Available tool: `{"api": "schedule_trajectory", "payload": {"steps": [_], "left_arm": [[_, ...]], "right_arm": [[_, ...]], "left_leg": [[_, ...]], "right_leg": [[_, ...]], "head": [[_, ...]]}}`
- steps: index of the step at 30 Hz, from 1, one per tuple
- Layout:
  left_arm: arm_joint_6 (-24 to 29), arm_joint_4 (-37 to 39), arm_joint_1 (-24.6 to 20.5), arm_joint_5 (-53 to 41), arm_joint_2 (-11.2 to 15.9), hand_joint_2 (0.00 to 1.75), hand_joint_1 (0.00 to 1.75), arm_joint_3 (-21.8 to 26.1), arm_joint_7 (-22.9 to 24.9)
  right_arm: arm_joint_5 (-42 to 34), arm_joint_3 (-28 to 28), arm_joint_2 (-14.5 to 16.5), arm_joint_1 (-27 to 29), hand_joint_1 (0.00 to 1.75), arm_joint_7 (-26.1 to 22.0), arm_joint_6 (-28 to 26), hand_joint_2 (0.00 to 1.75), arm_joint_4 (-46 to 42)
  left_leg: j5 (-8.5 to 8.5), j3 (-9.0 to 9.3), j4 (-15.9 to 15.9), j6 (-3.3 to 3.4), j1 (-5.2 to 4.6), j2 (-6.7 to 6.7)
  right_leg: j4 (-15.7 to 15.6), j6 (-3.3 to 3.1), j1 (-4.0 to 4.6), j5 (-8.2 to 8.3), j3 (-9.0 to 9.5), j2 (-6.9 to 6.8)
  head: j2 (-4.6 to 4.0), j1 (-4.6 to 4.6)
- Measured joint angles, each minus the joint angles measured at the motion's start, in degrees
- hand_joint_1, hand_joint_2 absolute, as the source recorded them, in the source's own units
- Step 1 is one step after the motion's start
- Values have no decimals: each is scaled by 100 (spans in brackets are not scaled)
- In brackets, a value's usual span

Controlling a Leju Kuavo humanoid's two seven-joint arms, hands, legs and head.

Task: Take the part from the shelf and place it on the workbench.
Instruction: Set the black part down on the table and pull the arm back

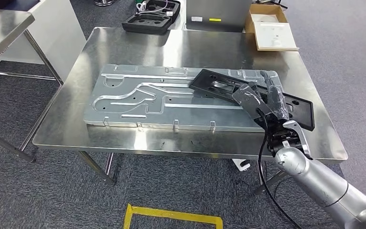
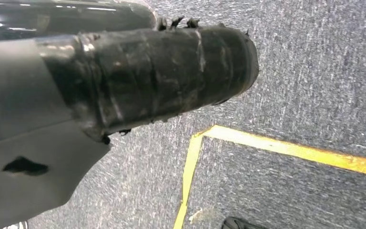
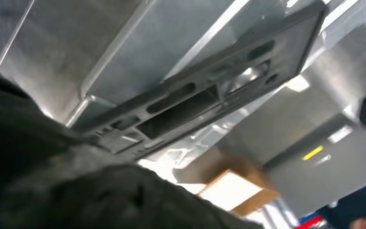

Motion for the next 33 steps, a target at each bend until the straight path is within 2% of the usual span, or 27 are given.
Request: {"api": "schedule_trajectory", "payload": {"steps": [2, 3, 4, 5, 7, 8, 10, 12, 13, 17, 19, 21, 24, 25, 26, 27, 29, 30, 31, 32, 33], "left_arm": [[-7, 0, -3, 7, -3, 0, 0, 0, -7], [-11, 0, -5, 8, -4, 0, 0, 1, -12], [-16, 0, -6, 9, -4, 0, 0, 1, -16], [-21, 0, -4, 10, -3, 0, 0, 2, -19], [-28, 0, 6, 9, 0, 0, 0, 2, -18], [-31, 0, 11, 4, 0, 0, 0, 1, -18], [-33, 0, 9, -6, -2, 0, 0, -2, -26], [-34, 0, 3, -13, -1, 0, 0, -4, -36], [-34, 0, 4, -13, -1, 0, 0, -5, -38], [-34, 0, 9, -11, -1, 0, 0, -5, -43], [-42, 0, 14, -5, 4, 0, 0, -5, -68], [-51, 0, 14, -1, 10, 0, 0, -5, -96], [-58, 0, 10, -3, 12, 0, 0, -7, -109], [-60, 0, 9, -5, 11, 0, 0, -7, -111], [-61, 0, 6, -8, 11, 0, 0, -7, -113], [-62, 0, 3, -10, 10, 0, 0, -8, -115], [-63, 0, 0, -10, 10, 0, 0, -10, -120], [-63, 1, 1, -10, 10, 0, 0, -11, -122], [-65, 1, 1, -11, 11, 0, 0, -12, -126], [-67, 1, 1, -11, 11, 0, 0, -13, -130], [-72, 1, 1, -13, 12, 0, 0, -13, -134]], "right_arm": [[-125, -58, 53, 14, 0, -103, -331, 0, -20], [-275, -86, 73, 19, 0, -194, -437, 0, -46], [-458, -109, 88, 27, 0, -294, -513, 0, -81], [-631, -127, 102, 49, 0, -403, -575, 0, -124], [-822, -175, 137, 110, 0, -639, -692, 0, -218], [-880, -208, 165, 145, 0, -774, -731, 0, -268], [-1105, -311, 251, 244, 0, -1104, -746, 0, -378], [-1403, -424, 341, 367, 0, -1381, -747, 0, -469], [-1501, -459, 366, 406, 0, -1444, -748, 0, -493], [-1793, -541, 431, 495, 0, -1552, -748, 0, -549], [-2363, -788, 548, 659, 0, -1794, -749, 0, -717], [-2827, -1042, 646, 785, 0, -2040, -748, 0, -896], [-2979, -1191, 691, 844, 0, -2190, -748, 0, -1028], [-3021, -1230, 698, 861, 0, -2217, -748, 0, -1063], [-3093, -1262, 704, 874, 0, -2245, -748, 0, -1093], [-3218, -1287, 711, 883, 0, -2287, -748, 0, -1116], [-3740, -1310, 726, 902, 0, -2461, -745, 0, -1163], [-4073, -1311, 732, 910, 0, -2586, -738, 0, -1185], [-4379, -1305, 734, 912, 0, -2725, -724, 0, -1209], [-4588, -1294, 735, 906, 0, -2849, -705, 0, -1234], [-4703, -1278, 734, 889, 0, -2948, -684, 0, -1268]], "left_leg": [[7, -60, 63, -29, -7, -3], [15, -81, 87, -53, -15, -4], [27, -97, 102, -82, -22, -4], [49, -107, 104, -116, -28, -5], [40, -141, 127, -184, -33, -13], [-55, -191, 219, -228, -30, -16], [-450, -388, 716, -317, 1, -19], [-798, -574, 1269, -374, 29, -17], [-871, -619, 1410, -385, 35, -16], [-944, -672, 1631, -401, 38, -16], [-682, -150, 961, -385, 40, -22], [-369, 404, 110, -318, 22, -34], [-307, 384, 5, -196, 7, -30], [-261, 369, -20, -152, 18, -20], [-210, 341, -50, -108, 30, -10], [-159, 304, -72, -70, 40, 1], [-87, 197, -66, -27, 22, 12], [-53, 139, -57, -17, 12, 15], [-21, 82, -44, -14, 4, 16], [7, 27, -27, -17, -1, 15], [30, -20, -3, -25, -4, 14]], "right_leg": [[-772, -38, 15, 205, 485, -3], [-1009, -63, 31, 246, 627, -3], [-1121, -89, 47, 242, 685, -1], [-1130, -115, 62, 263, 689, 3], [-1179, -189, 31, 307, 655, -4], [-1198, -233, 11, 343, 634, -10], [-1220, -299, -6, 412, 579, -21], [-1219, -321, 0, 449, 529, -27], [-1219, -322, 2, 457, 518, -28], [-1209, -317, 1, 476, 486, -29], [-1174, -265, -5, 534, 393, -25], [-1155, -175, -6, 610, 320, -21], [-1183, -61, -1, 683, 303, -14], [-1136, -33, -2, 627, 273, -11], [-986, -14, 1, 483, 209, -7], [-721, -3, 1, 263, 106, -4], [-24, 2, 9, -190, -133, 0], [222, -1, 9, -297, -186, 1], [283, -8, 10, -293, -142, 1], [132, -21, 10, -197, 8, 0], [-212, -41, 12, -47, 258, 0]], "head": [[0, -2], [0, -2], [0, -3], [0, -4], [0, -5], [0, -14], [0, -35], [0, -43], [0, -43], [0, -42], [0, -44], [0, -40], [0, -36], [0, -30], [0, -22], [0, -14], [0, -1], [0, 1], [0, 0], [0, 1], [0, 2]]}}
